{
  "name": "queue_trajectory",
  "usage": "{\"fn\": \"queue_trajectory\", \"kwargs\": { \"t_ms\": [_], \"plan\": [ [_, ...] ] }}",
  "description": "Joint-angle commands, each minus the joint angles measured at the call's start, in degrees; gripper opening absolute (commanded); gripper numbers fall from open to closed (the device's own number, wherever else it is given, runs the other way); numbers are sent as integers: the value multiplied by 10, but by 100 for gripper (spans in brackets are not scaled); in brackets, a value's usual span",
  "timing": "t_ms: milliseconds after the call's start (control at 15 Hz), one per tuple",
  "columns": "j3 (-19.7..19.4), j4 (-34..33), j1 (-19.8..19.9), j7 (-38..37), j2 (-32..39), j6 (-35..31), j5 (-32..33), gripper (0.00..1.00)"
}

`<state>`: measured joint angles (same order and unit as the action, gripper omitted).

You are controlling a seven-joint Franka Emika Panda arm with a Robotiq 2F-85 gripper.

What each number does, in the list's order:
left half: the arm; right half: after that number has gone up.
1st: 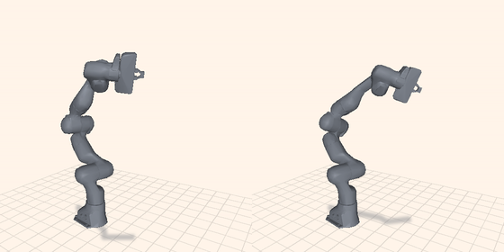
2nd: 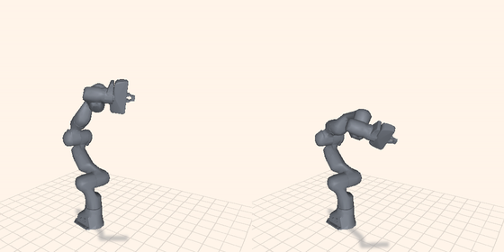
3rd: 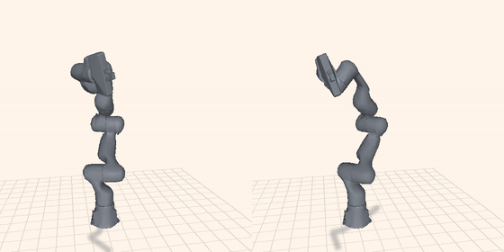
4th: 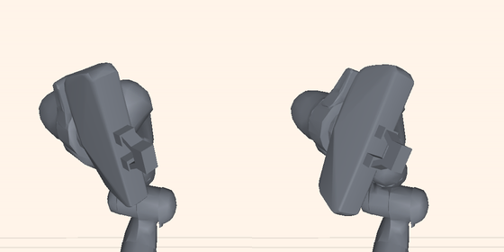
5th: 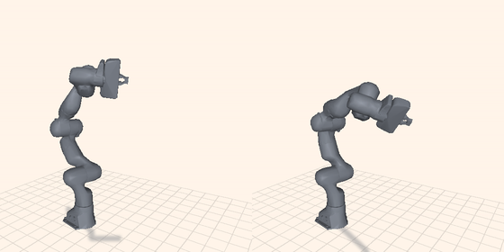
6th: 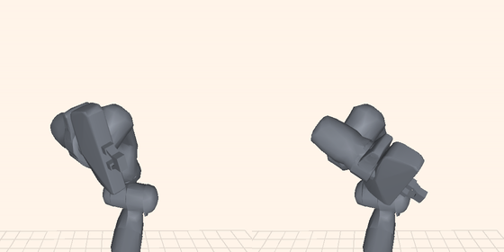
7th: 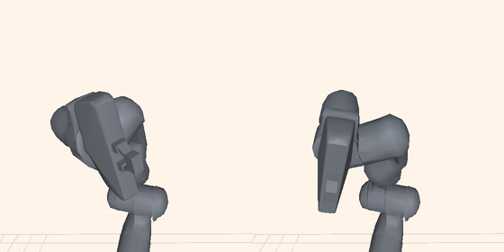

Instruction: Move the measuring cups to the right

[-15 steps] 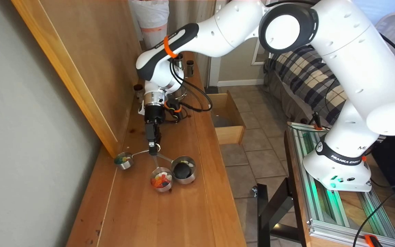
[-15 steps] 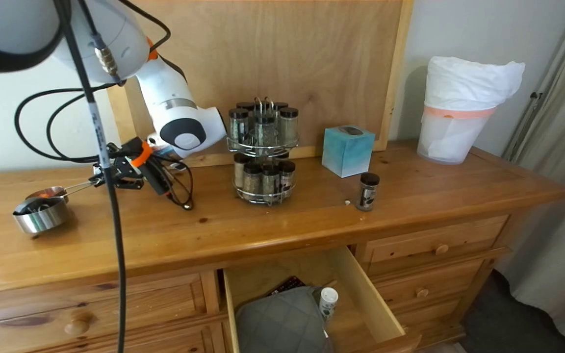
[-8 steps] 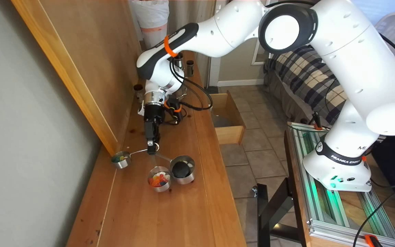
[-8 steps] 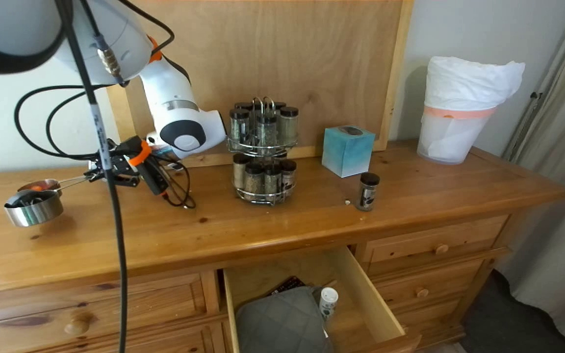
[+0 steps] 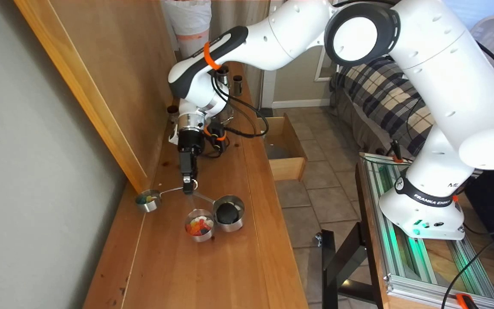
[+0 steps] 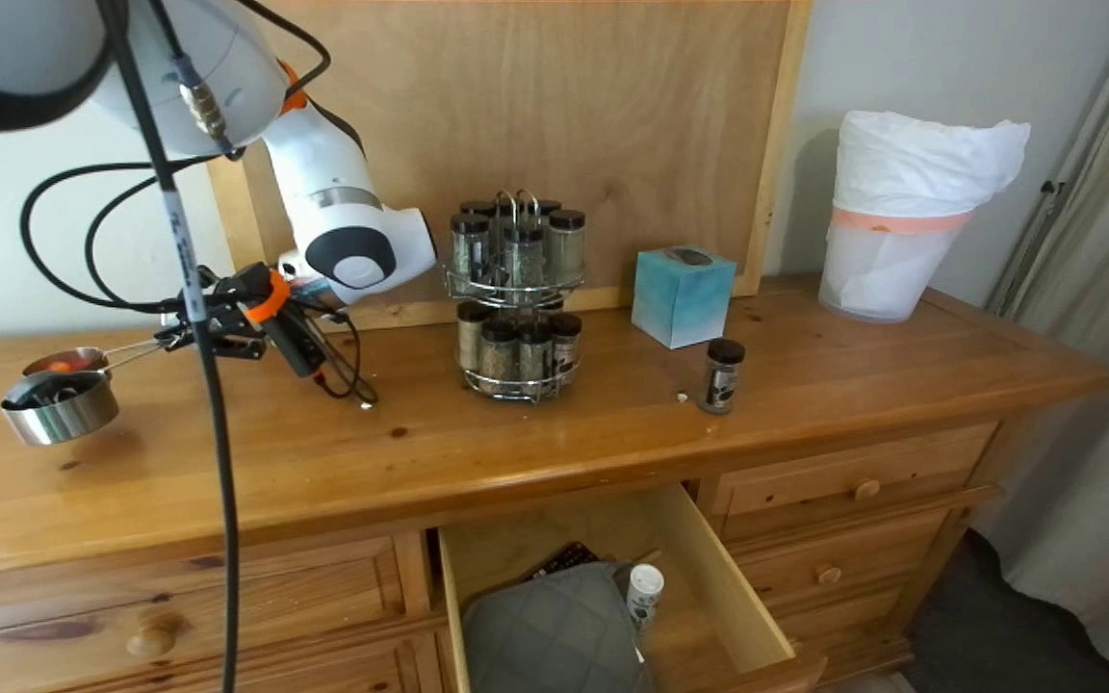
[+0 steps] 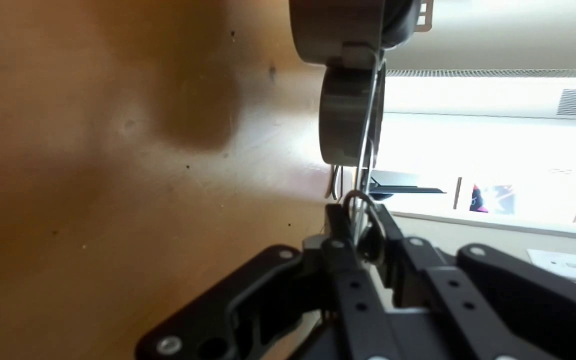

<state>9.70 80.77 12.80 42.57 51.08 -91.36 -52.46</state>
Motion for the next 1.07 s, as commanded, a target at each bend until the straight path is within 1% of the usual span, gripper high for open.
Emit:
{"fn": "queue_trajectory", "kwargs": {
  "t_ms": [0, 400, 533, 733, 1000],
  "plan": [
    [-7, 17, -11, 4, -32, 21, -10, 4],
    [-13, 27, -21, -25, -62, 46, -8, 4],
    [-17, 39, -22, -42, -83, 58, -9, 4],
    [-27, 70, -22, -54, -126, 70, -9, 4],
    [-45, 137, -14, -55, -203, 84, -20, 4]
  ]
}}
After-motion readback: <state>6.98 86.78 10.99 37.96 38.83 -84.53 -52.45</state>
